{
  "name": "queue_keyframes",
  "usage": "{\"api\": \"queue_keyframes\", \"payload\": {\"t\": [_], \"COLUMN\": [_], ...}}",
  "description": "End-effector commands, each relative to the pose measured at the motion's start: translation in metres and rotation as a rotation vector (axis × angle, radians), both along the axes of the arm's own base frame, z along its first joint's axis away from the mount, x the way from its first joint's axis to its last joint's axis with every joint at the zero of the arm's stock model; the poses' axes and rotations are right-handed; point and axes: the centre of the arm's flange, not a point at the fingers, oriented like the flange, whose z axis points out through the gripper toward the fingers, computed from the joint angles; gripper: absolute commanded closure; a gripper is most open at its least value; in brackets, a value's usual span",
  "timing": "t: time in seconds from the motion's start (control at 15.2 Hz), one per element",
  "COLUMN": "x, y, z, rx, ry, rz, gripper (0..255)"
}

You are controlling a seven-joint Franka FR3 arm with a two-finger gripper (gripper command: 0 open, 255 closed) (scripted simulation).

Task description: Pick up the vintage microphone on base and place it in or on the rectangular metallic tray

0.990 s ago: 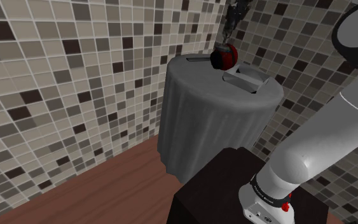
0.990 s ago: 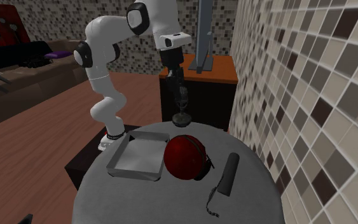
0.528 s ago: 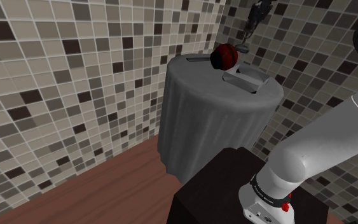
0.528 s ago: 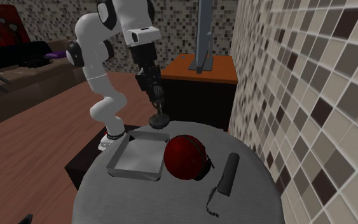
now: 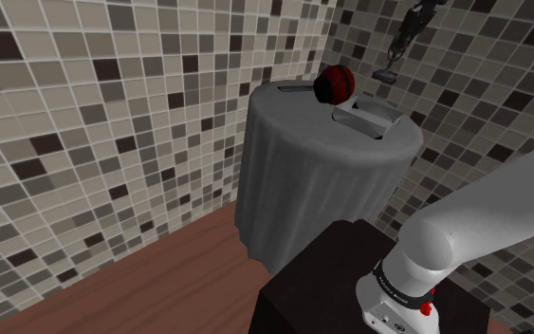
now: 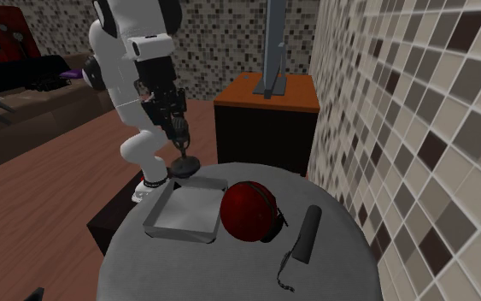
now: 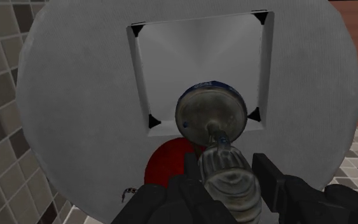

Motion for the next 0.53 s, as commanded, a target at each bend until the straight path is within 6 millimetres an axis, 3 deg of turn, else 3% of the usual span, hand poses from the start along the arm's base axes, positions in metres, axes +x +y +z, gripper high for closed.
{"api": "queue_keyframes", "payload": {"t": [0.0, 0.46], "x": [-0.002, -0.002], "y": [-0.002, -0.002], "z": [-0.01, -0.047], "rx": [0.0, 0.0], "ry": [0.0, 0.0], "rz": [0.001, 0.001], "gripper": [255, 255]}}
